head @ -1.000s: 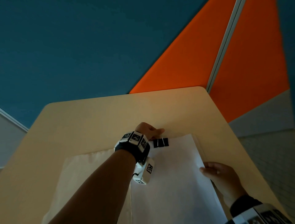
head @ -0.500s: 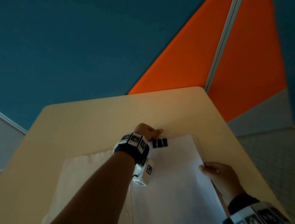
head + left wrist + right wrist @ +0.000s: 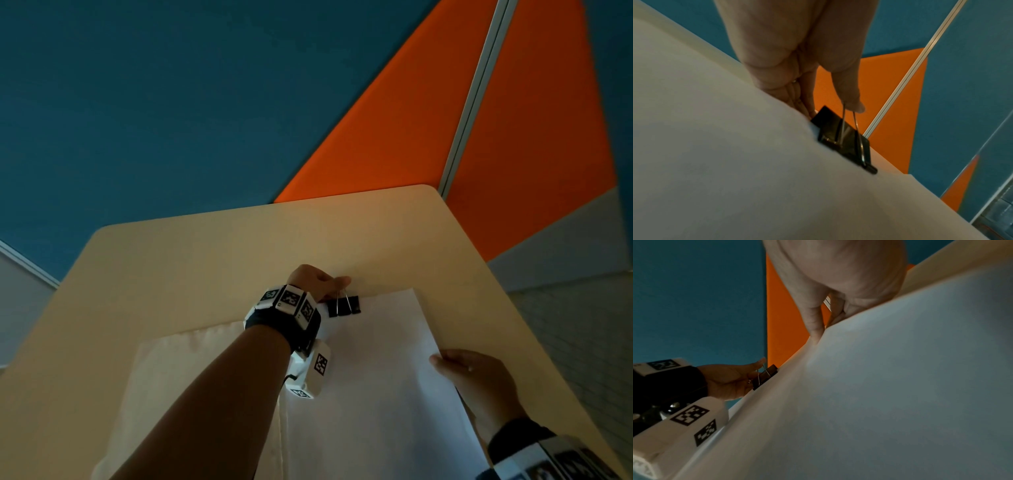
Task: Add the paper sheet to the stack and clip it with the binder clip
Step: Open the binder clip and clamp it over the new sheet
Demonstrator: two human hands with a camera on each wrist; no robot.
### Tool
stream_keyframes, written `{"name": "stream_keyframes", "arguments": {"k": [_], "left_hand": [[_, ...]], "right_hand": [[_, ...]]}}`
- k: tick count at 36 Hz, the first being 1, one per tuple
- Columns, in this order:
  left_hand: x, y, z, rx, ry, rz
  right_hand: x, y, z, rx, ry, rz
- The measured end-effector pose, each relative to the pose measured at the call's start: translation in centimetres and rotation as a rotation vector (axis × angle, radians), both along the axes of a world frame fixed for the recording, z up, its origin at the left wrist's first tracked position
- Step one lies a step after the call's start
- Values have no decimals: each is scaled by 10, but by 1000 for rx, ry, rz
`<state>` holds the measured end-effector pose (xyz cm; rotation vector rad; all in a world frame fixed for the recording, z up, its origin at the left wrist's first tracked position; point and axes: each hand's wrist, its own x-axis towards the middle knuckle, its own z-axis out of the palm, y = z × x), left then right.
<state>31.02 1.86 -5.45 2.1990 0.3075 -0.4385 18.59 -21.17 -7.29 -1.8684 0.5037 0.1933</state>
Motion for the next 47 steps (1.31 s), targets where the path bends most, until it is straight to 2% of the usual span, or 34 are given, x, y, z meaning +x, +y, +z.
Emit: {"name": "stream_keyframes", "arguments": {"k": [7, 11, 13, 15, 18, 20, 22, 26, 35, 44, 47], "left_hand": [[-6, 1, 5, 3, 1, -72], [-9, -4, 15, -312, 90, 46], [-7, -3, 18, -369, 153, 86], [-8, 0, 21, -379, 191, 51], [-15, -4, 30, -199, 191, -76], [-18, -3, 30, 8, 77, -145], [-19, -1, 30, 91, 79, -226], [-20, 0, 27, 101, 106, -282], [-38, -10, 24, 400, 71, -472], [-54, -22, 35, 404, -131, -469], [-57, -24, 38, 418, -144, -451]], "right_hand": [[-2, -1, 3, -55, -17, 63], [-4, -3, 1, -99, -36, 112], [-4, -5, 0, -111, -47, 132], [-5, -5, 0, -107, -48, 136], [-7, -5, -1, -84, -33, 131], [-7, -6, -3, -86, -29, 137], [-8, -7, -5, -87, -46, 133], [-9, -8, -7, -70, -65, 143], [-9, -8, -9, -61, -82, 129], [-9, -8, -7, -94, -74, 181], [-10, -8, -8, -126, -76, 198]]}}
